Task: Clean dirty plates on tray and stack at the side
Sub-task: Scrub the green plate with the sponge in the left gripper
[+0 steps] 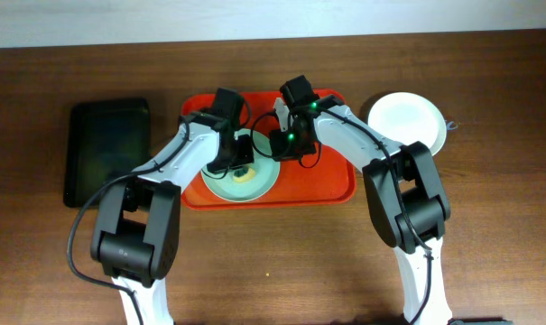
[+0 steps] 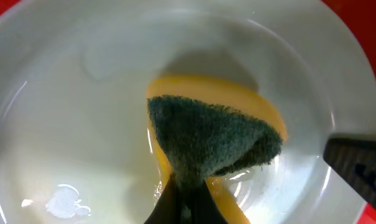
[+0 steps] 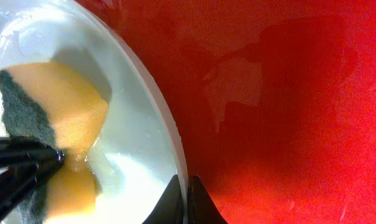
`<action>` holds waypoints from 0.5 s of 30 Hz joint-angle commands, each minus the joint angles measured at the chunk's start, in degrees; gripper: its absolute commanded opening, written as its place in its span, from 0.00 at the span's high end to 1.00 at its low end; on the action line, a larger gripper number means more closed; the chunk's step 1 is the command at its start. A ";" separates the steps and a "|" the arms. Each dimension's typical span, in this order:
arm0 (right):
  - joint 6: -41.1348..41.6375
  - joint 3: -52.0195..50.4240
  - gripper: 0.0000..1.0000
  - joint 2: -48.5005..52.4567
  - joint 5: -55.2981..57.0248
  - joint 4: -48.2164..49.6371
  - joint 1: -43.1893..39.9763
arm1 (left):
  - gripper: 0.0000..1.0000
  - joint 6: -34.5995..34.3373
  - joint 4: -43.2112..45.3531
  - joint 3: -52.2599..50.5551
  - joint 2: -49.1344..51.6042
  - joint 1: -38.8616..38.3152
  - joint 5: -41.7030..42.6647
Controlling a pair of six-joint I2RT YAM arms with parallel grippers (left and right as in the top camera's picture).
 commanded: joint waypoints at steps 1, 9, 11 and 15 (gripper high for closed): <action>-0.66 -0.31 0.96 2.45 3.80 -0.42 -0.63 | 1.00 0.46 -0.90 -3.69 -0.33 0.07 -22.67; -0.66 -0.31 0.95 2.45 4.00 -0.42 -0.63 | 1.00 0.33 1.88 -3.26 -12.33 0.66 -37.05; -0.66 -0.28 0.96 2.45 4.00 -0.46 -0.63 | 1.00 0.33 3.08 -3.26 -16.44 2.51 -31.34; -0.66 -0.31 0.96 2.45 4.00 -0.44 -0.63 | 1.00 0.31 3.48 -3.28 -19.78 12.74 -25.31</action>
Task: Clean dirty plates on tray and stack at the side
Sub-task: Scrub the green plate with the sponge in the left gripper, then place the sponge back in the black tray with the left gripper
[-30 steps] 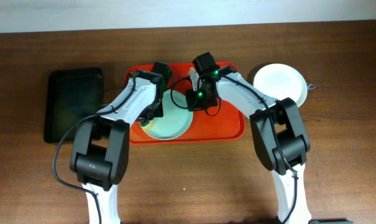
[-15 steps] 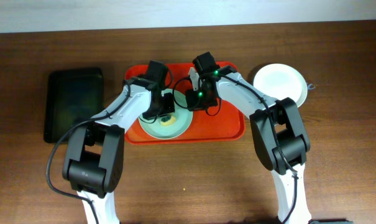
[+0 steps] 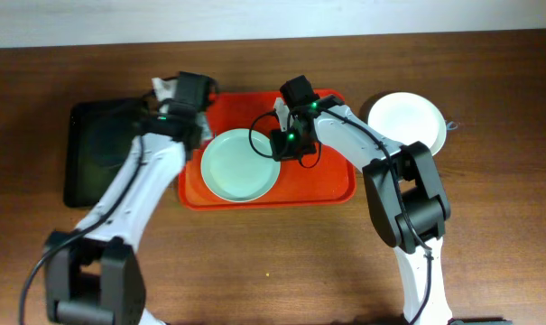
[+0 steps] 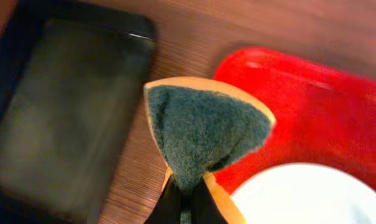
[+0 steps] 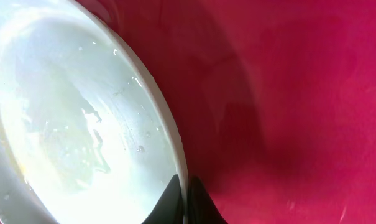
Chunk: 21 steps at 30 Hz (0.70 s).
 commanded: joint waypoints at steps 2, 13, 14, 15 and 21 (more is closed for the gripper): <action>-0.63 -0.28 0.95 2.45 3.96 -0.46 -0.59 | 1.00 0.15 0.11 -0.07 -1.01 12.76 4.46; -0.63 -0.31 0.96 2.45 3.96 0.20 -0.59 | 0.73 -2.47 5.05 0.55 15.32 27.82 12.26; -0.63 -0.28 0.95 2.45 3.96 0.20 -0.59 | 0.64 -2.45 4.76 1.22 14.91 27.82 12.24; -0.63 -0.31 0.96 2.45 3.93 0.17 -0.59 | 0.49 -2.45 4.20 1.73 14.16 27.82 12.24; -0.66 0.96 0.96 0.61 4.48 -0.13 -0.59 | 0.01 -2.47 -3.06 4.52 -5.62 27.82 12.39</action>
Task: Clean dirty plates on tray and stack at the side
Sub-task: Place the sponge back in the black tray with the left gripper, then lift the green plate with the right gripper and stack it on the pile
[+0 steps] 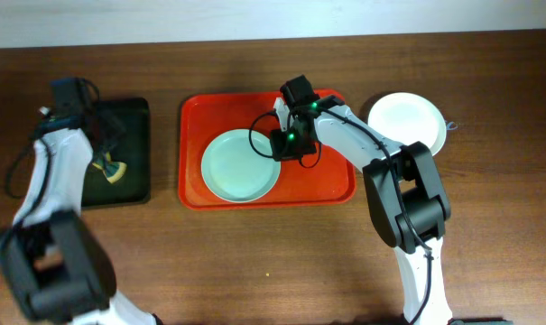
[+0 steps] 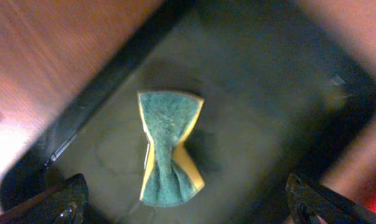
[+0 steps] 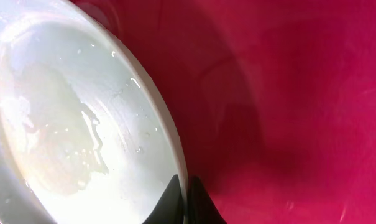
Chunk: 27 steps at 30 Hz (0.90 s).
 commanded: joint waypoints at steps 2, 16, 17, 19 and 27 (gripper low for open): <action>-0.61 4.33 0.96 -2.78 11.80 -3.72 0.28 | 0.01 0.09 -1.22 2.16 -17.38 0.15 0.17; -35.89 27.28 0.96 -7.43 108.43 -12.79 25.20 | 0.01 0.09 -1.44 2.16 -20.48 0.15 0.17; -40.44 27.28 0.96 -7.43 110.60 -10.05 25.51 | 0.01 0.09 -1.44 2.16 -20.48 0.15 0.17; -48.96 27.28 0.96 -7.43 112.87 -6.97 25.49 | 0.01 0.09 -1.44 2.16 -20.48 0.15 0.17; -26.51 25.81 0.96 -6.58 72.57 -24.52 19.50 | 0.01 0.09 -1.44 2.16 -20.48 0.15 0.17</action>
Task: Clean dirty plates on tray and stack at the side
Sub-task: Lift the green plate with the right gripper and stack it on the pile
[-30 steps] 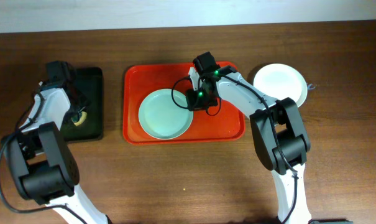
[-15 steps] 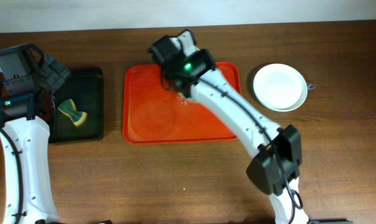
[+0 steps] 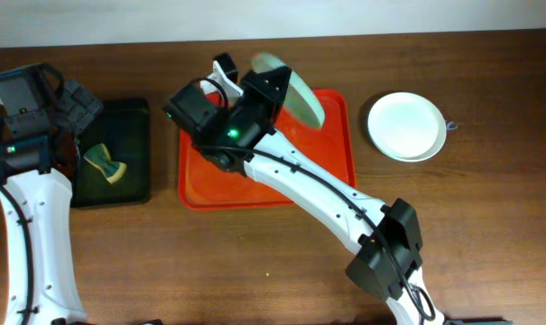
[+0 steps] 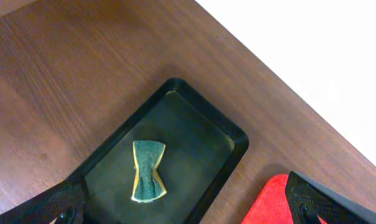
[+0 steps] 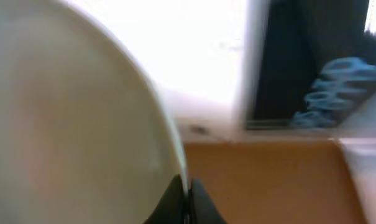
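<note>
My right gripper point(image 3: 274, 97) is shut on the rim of a pale green plate point(image 3: 300, 97) and holds it on edge high above the red tray point(image 3: 336, 153). In the right wrist view the plate point(image 5: 69, 124) fills the left side, its rim pinched between the fingers point(image 5: 175, 193). A yellow-and-green sponge point(image 3: 106, 163) lies in the black tray point(image 3: 133, 117). Well above it, my left gripper point(image 3: 72, 104) is open and empty. From the left wrist the sponge point(image 4: 148, 171) looks small, in the black tray point(image 4: 200, 155).
A clean white plate point(image 3: 406, 126) sits on the wooden table to the right of the red tray. The corner of the red tray point(image 4: 271, 199) shows in the left wrist view. The right arm stretches diagonally across the red tray.
The right gripper, still shut on the green plate's rim, has lifted it off the red tray and tipped it on edge. The left gripper has risen higher above the sponge.
The left gripper first held the sponge in the green plate while the right gripper pinched the plate's rim. Then the sponge was over the tray's left edge, then lying released in the black tray. Now the plate hangs in the air above the red tray.
</note>
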`<action>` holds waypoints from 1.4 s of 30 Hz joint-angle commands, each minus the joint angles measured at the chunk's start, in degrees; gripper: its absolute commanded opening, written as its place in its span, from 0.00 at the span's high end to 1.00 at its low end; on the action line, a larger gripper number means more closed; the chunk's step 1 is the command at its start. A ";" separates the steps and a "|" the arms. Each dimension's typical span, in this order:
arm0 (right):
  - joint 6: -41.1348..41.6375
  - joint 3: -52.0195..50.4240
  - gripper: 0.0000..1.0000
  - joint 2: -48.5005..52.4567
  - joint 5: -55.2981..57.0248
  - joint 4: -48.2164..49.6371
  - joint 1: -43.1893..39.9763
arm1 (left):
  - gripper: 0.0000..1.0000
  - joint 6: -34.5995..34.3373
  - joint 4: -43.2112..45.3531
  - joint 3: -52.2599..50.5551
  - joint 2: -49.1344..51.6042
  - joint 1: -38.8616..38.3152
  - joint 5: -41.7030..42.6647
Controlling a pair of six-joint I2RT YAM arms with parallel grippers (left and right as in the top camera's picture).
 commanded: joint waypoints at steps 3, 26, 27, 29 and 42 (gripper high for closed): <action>12.33 -0.72 0.96 -0.87 -2.93 -10.08 -7.89 | 0.01 0.11 0.02 0.17 0.07 0.15 -0.02; 25.35 -9.05 0.96 0.17 -90.64 -7.69 -70.23 | 0.01 0.11 0.02 0.17 0.07 0.15 -0.02; 25.35 -11.58 0.96 0.17 -90.64 -5.66 -70.90 | 0.00 0.11 0.02 0.17 0.07 0.15 -0.02; 25.35 -17.14 0.96 0.17 -90.60 -0.79 -70.90 | 0.00 0.11 0.02 0.17 0.07 0.15 -0.02; 20.02 -17.99 0.01 -24.96 -95.62 -18.93 -69.81 | 0.01 0.11 0.02 0.17 0.07 0.15 -0.02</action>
